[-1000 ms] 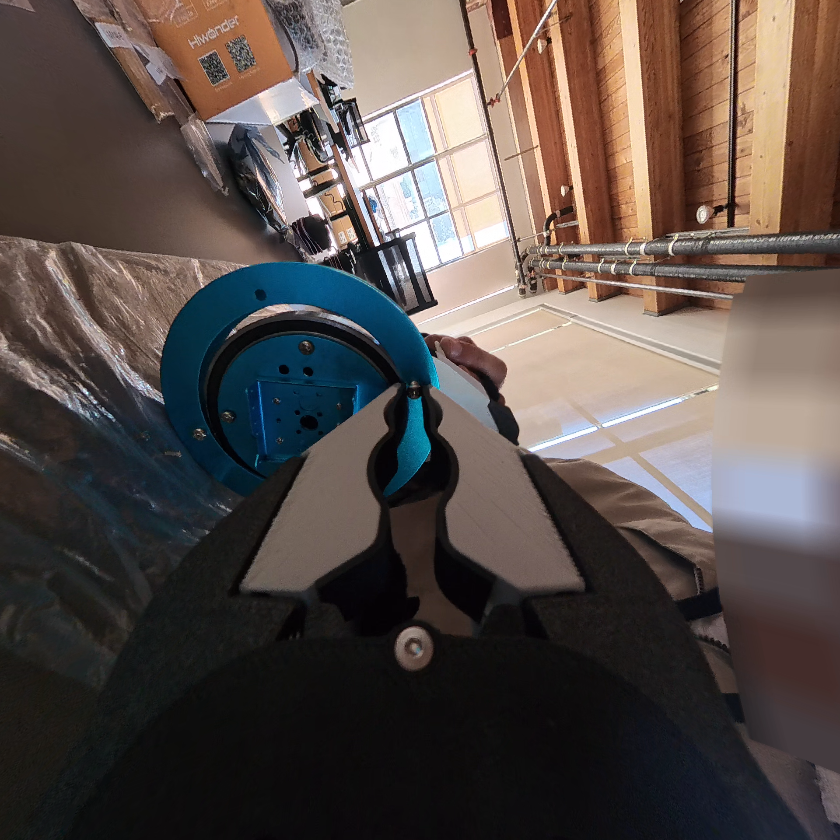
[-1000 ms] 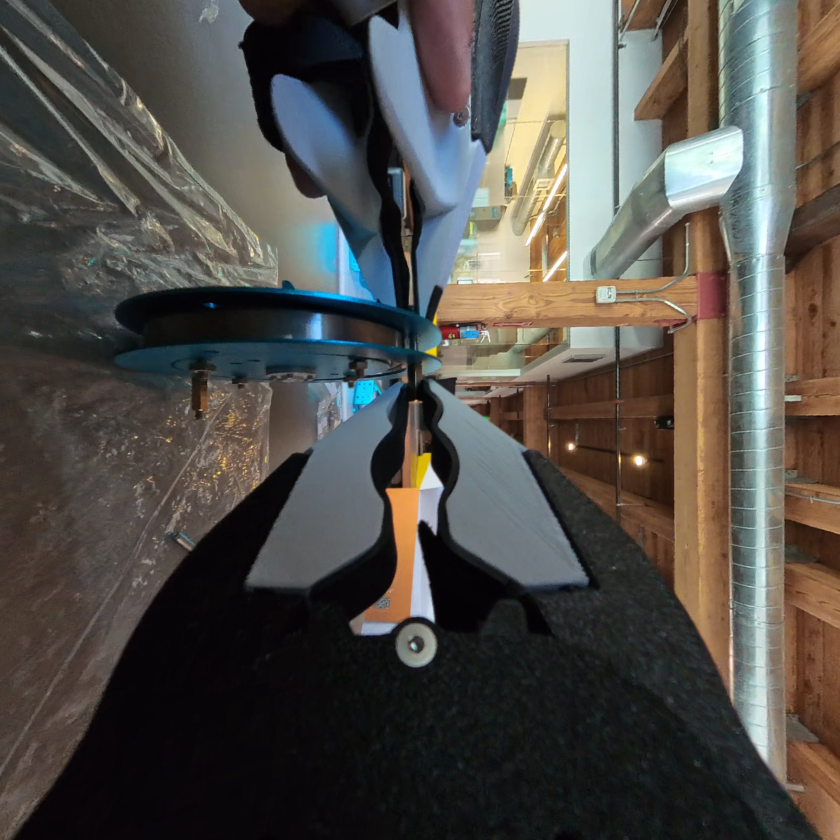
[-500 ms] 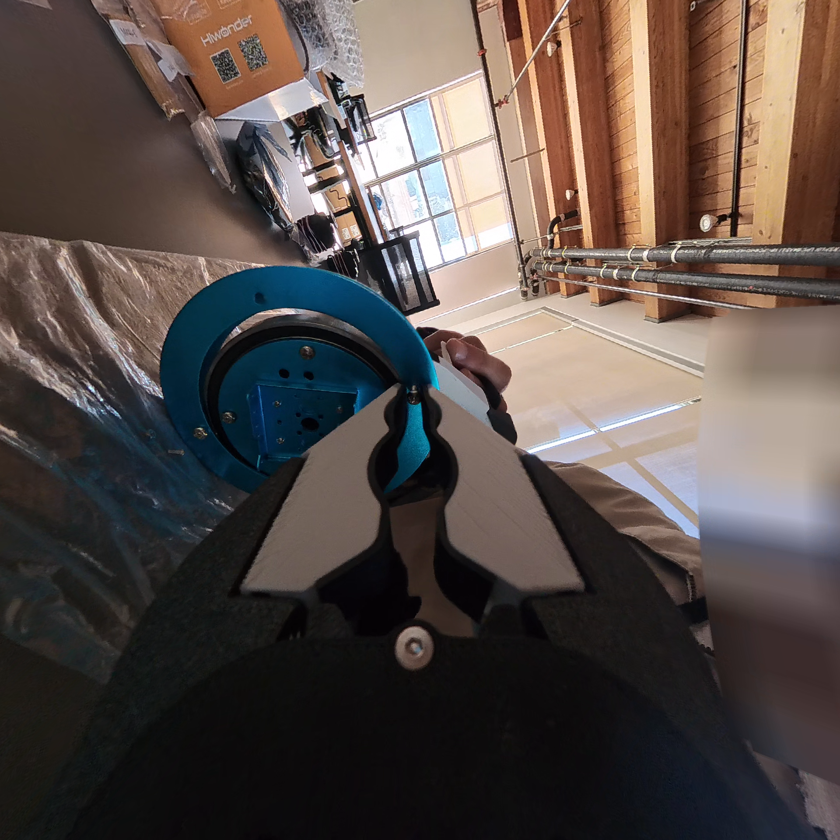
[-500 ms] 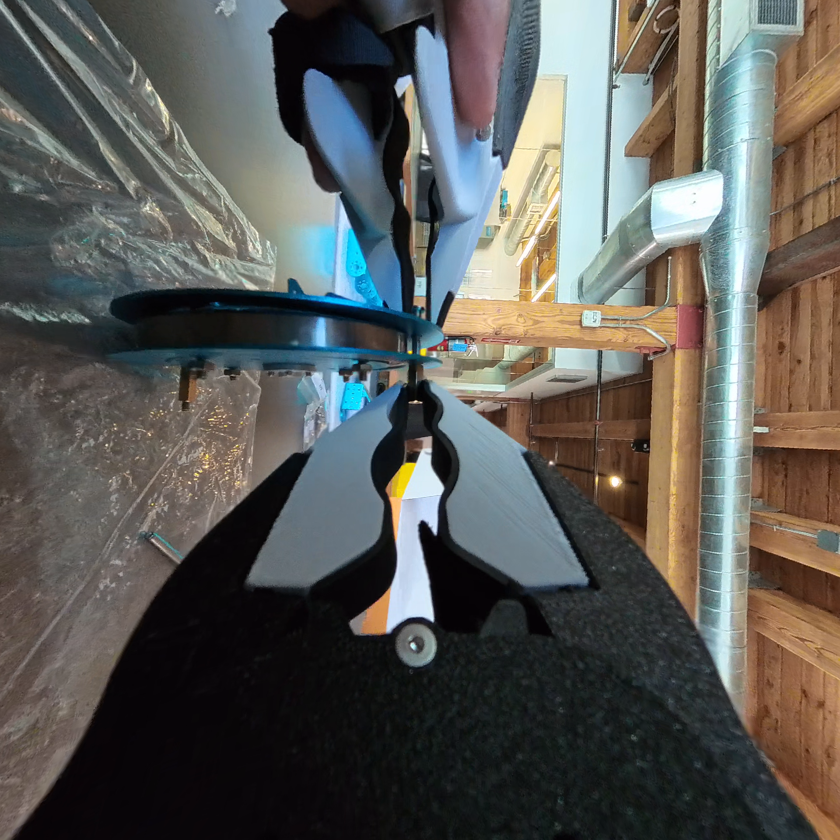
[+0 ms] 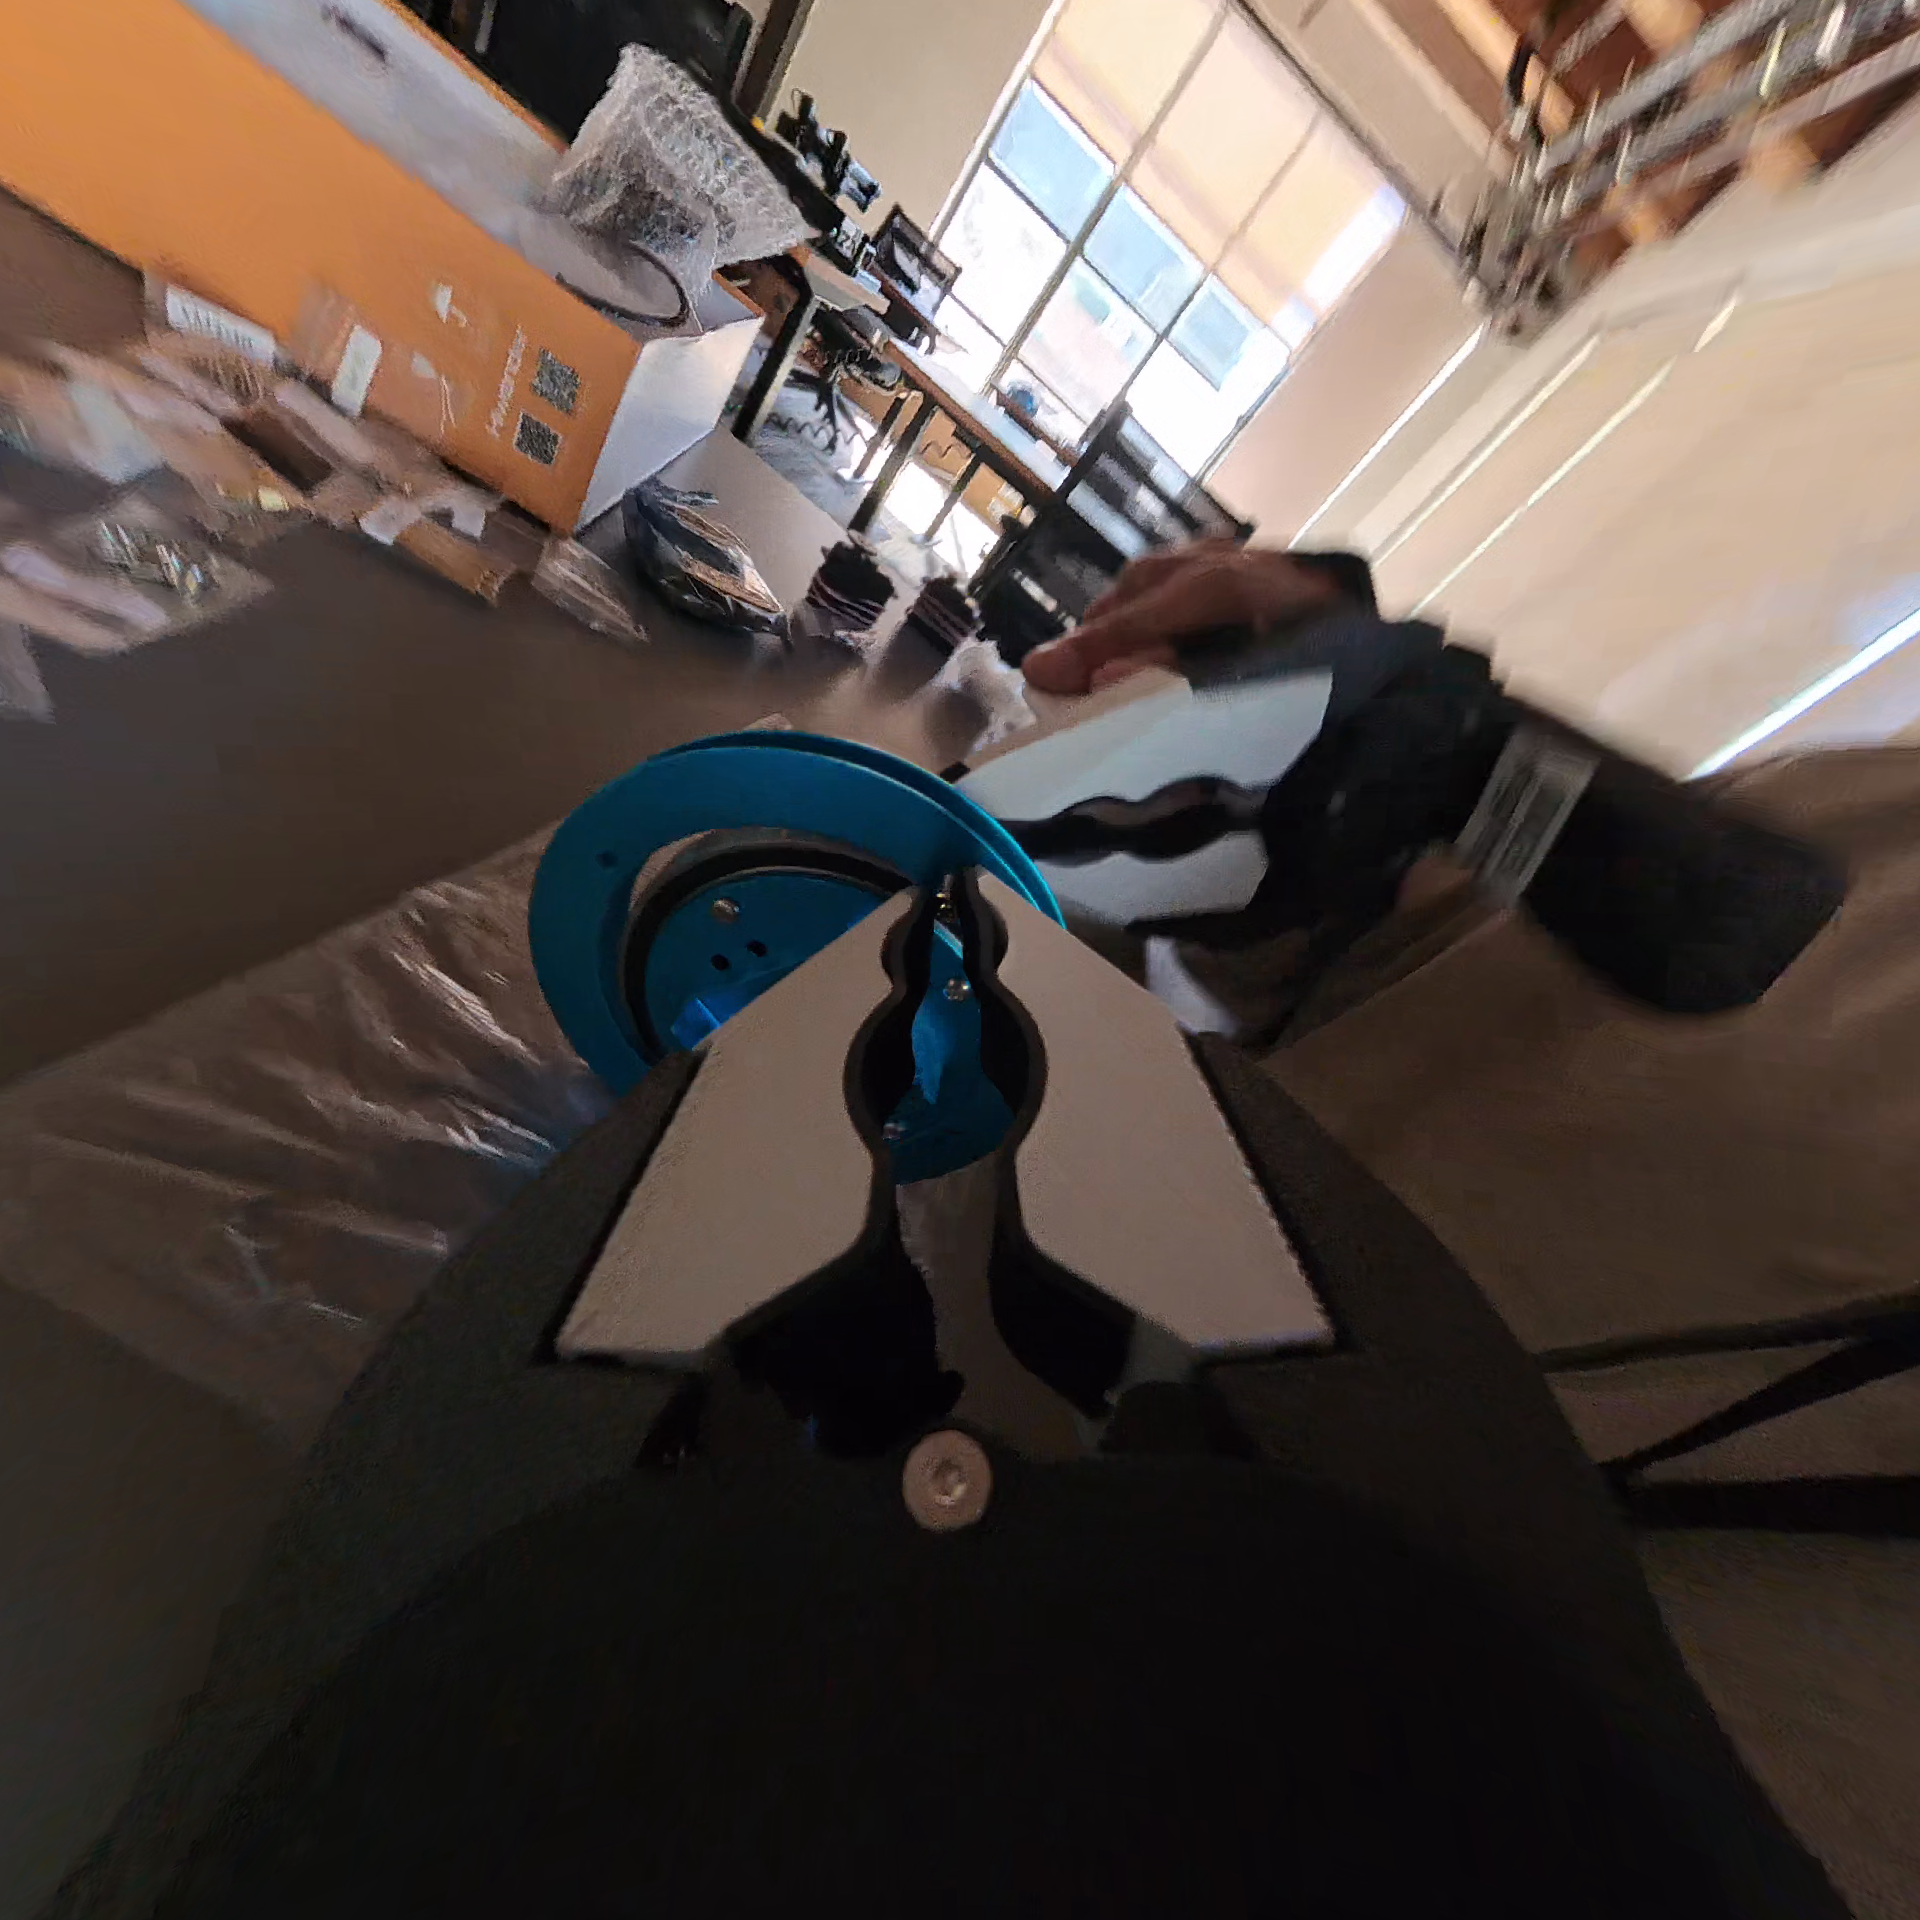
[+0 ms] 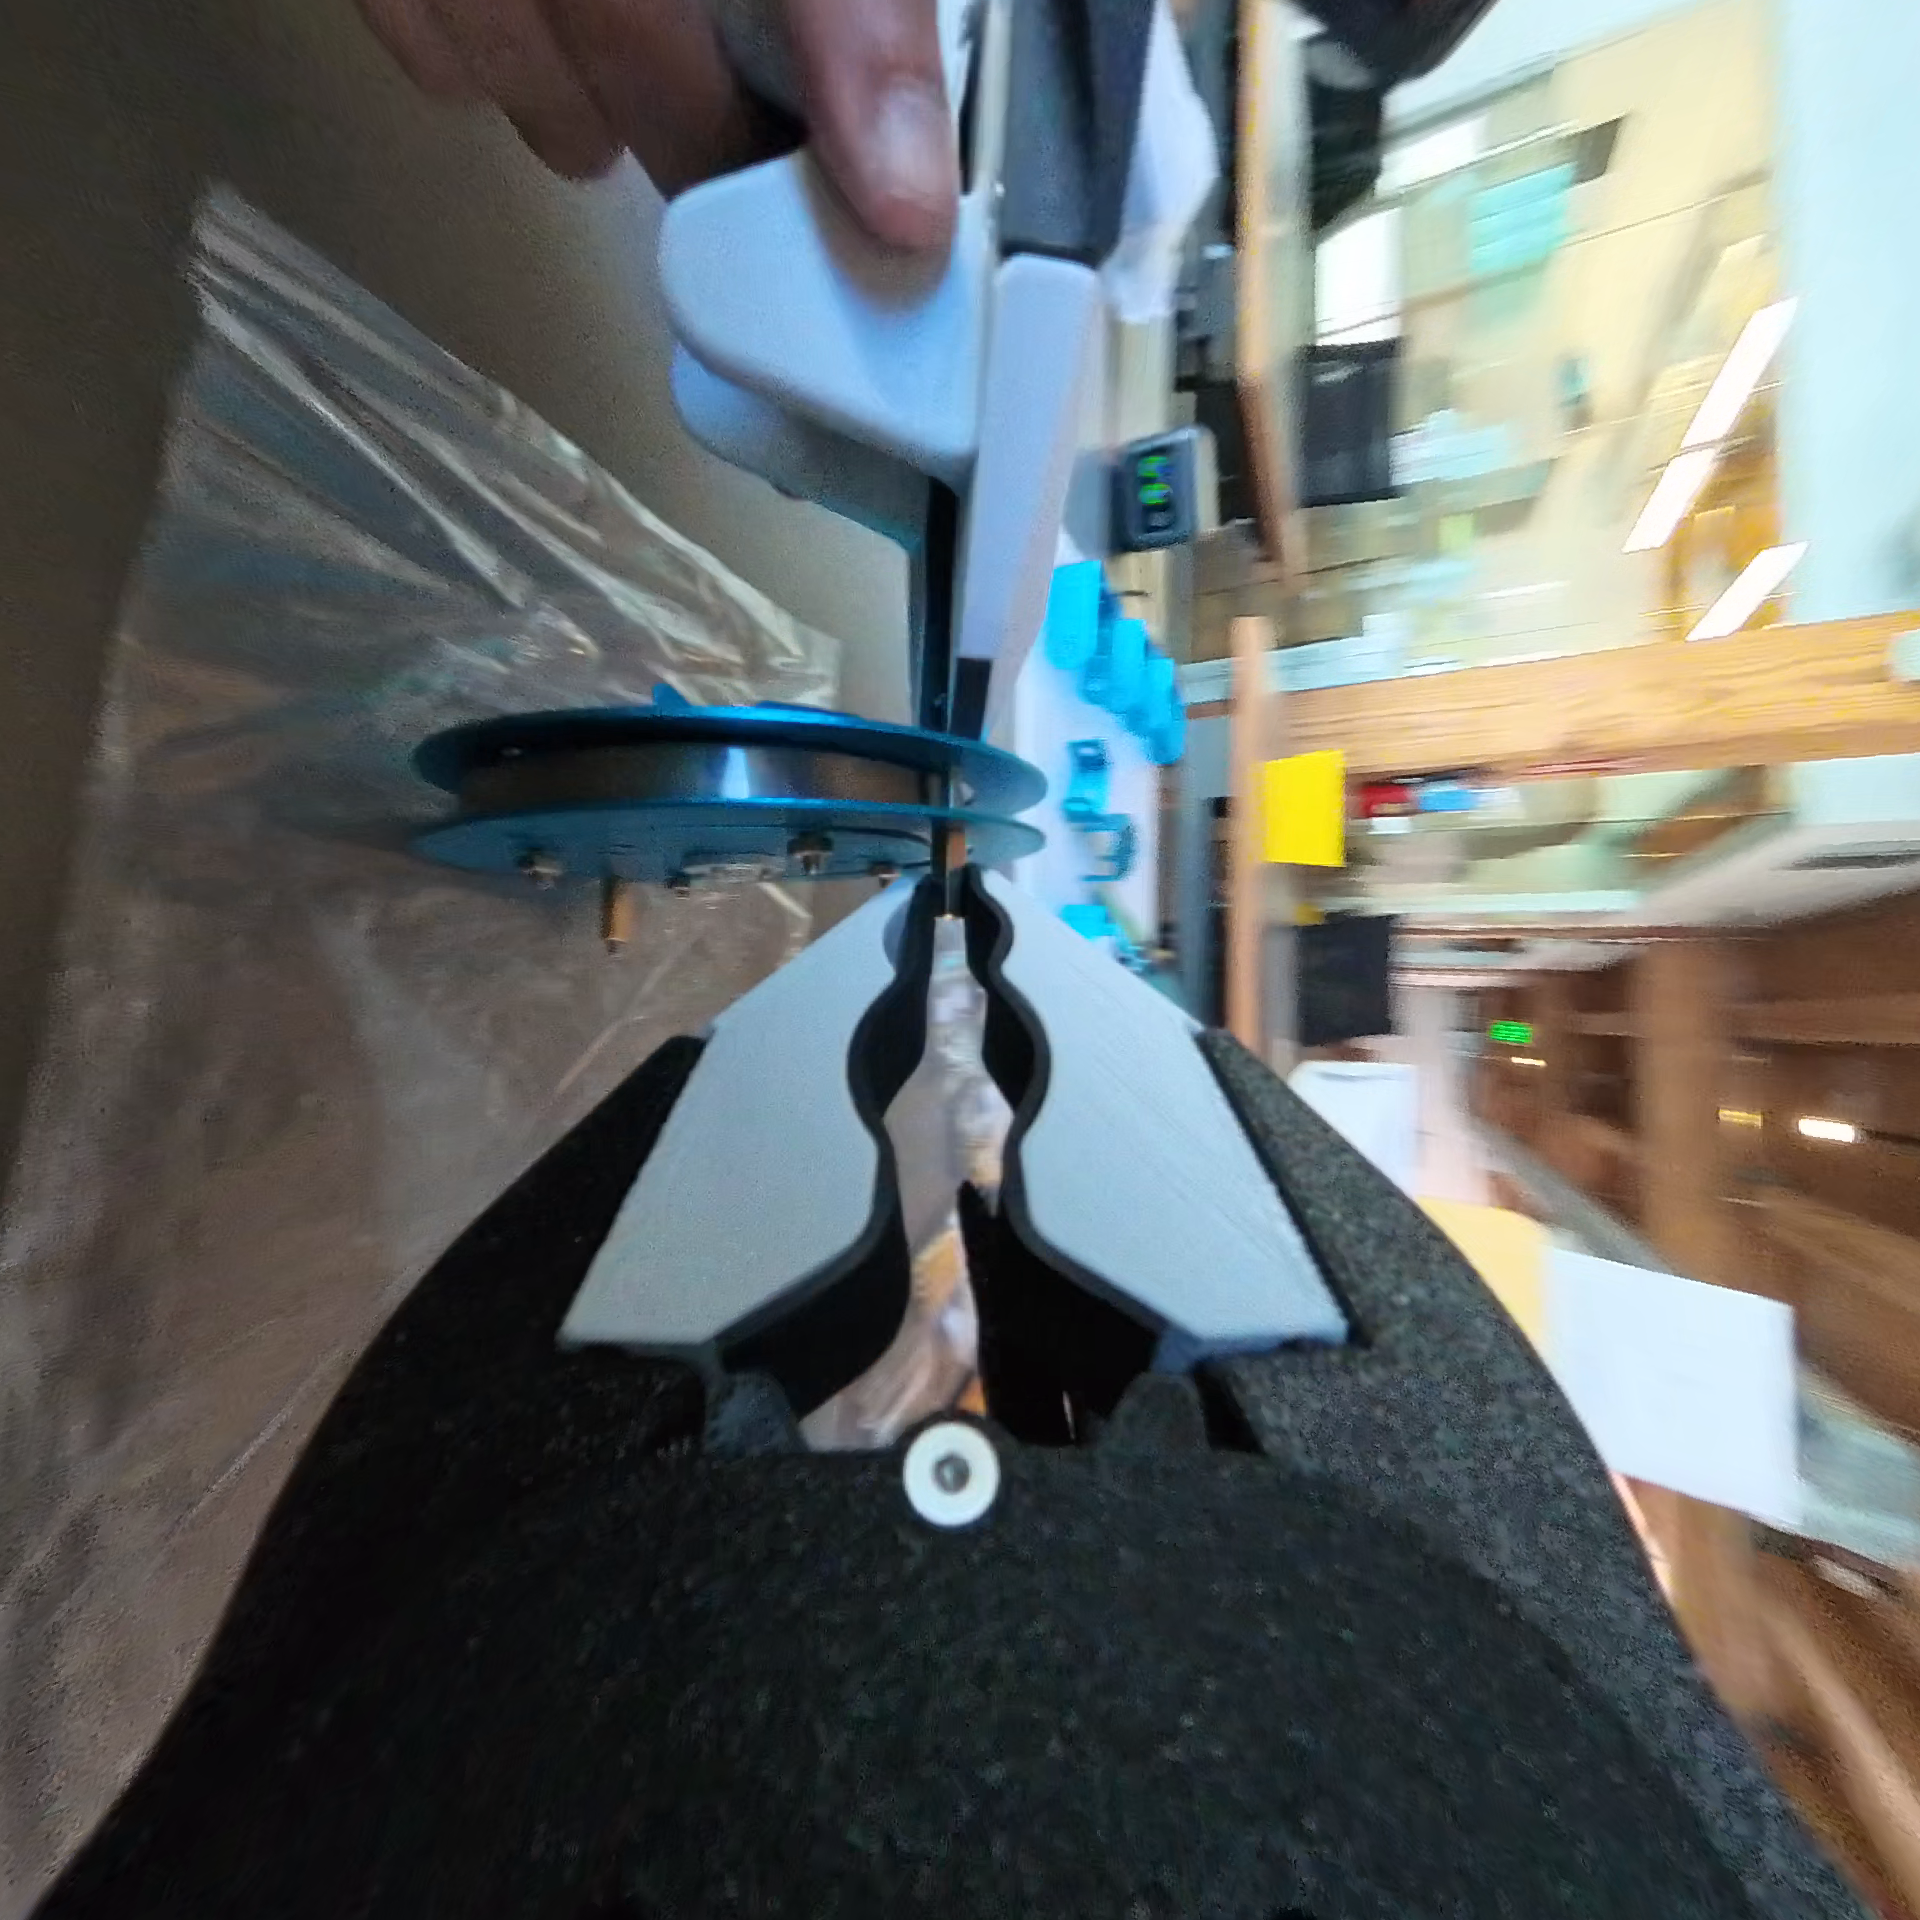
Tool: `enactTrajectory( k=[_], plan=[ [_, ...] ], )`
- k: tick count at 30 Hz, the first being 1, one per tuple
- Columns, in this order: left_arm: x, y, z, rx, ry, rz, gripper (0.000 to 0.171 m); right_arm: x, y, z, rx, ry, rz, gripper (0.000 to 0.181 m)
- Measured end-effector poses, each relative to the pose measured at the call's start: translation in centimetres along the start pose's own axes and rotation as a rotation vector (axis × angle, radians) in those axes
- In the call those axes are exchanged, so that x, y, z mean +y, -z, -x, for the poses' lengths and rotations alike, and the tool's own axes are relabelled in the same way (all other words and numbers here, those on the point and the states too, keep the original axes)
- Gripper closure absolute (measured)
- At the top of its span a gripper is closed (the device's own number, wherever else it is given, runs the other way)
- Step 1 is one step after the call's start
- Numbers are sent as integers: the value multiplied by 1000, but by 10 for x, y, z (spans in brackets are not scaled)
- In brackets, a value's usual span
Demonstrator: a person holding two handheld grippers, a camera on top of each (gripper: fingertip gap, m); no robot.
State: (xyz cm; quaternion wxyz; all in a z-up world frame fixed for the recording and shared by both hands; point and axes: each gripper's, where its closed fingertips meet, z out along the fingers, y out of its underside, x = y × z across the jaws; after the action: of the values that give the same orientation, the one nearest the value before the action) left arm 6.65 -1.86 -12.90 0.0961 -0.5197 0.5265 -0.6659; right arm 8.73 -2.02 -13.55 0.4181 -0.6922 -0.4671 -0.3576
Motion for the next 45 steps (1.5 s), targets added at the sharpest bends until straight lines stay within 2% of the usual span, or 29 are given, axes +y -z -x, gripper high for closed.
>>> enactTrajectory(
  k=[2,5,12,16,20,22,24,27,28,30,33,37,39,40,45],
  plan=[
    [2,0,-1,-31,-168,33,170,0,1,4,-181,-106,-2,177],
    [1,-1,-2,-69,-327,85,171,1,2,10,-457,-267,17,177],
    [2,-3,-4,-101,-525,141,171,1,10,21,-1022,-562,114,177],
    [7,-5,-12,-64,-640,165,171,-3,25,28,-1444,-787,206,177],
    [4,-3,-11,-83,-776,172,171,-9,30,25,-1912,-1140,286,176],
    [-1,0,-5,-104,-789,166,171,-10,23,17,-1994,-1264,257,176],
    [-4,1,-1,-104,-726,153,171,-8,16,13,-1922,-1253,202,176],
    [-9,3,3,-109,-551,119,170,-5,6,12,-1596,-1088,111,176],
    [-10,3,4,-104,-477,104,170,-2,1,10,-1446,-1012,87,174],
    [-8,3,2,-58,-320,91,170,5,-8,5,-1119,-812,44,156],
    [-7,1,1,-13,-94,77,169,11,-14,-7,-613,-502,-13,139],
    [-5,1,0,76,216,87,170,7,-7,-12,-27,-42,-10,146],
    [-3,0,-1,118,337,89,170,4,-5,-10,190,180,21,148],
    [-2,0,-2,131,373,91,169,2,-4,-9,260,231,26,154],
    [-4,-1,0,127,453,69,170,-2,-4,-8,348,263,23,161]
  ],
)
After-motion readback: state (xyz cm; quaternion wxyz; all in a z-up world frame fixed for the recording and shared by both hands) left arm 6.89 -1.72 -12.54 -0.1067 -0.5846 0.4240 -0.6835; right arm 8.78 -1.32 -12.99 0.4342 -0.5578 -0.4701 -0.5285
